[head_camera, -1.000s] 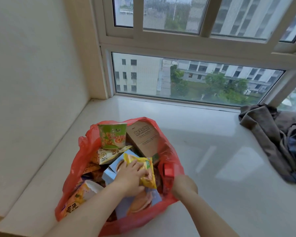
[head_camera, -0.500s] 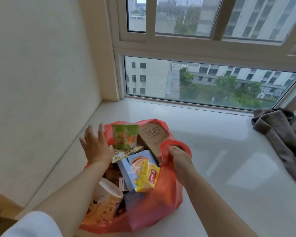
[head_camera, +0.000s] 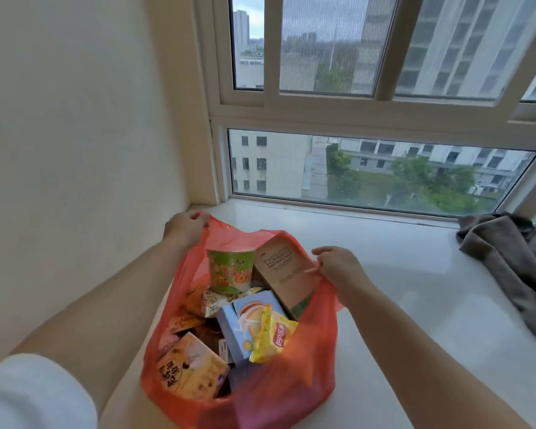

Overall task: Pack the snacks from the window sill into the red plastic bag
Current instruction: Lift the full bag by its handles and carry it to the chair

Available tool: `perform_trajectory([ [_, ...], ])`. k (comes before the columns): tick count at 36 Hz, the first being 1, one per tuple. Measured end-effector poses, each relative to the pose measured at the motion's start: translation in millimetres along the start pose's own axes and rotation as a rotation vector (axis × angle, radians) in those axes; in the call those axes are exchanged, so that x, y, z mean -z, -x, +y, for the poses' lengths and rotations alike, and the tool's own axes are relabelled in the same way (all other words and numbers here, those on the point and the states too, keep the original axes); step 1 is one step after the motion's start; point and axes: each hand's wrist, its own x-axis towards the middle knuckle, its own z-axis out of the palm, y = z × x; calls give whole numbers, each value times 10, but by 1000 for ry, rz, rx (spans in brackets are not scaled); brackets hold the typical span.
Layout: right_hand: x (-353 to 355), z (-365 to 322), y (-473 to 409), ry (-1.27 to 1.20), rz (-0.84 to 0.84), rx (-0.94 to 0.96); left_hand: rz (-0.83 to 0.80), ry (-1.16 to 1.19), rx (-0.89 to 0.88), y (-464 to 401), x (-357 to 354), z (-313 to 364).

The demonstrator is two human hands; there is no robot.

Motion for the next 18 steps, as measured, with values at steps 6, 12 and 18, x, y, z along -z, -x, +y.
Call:
perform_trajectory([
  [6,412,-227,-289,47,173,52,-115,314,3,-189,119,382],
  [12,837,-779,-570,-19,397,60,-118,502,-65,-237,334,887],
  [18,491,-1134,-428,118,522,512,109,767,104,-365,792,751],
])
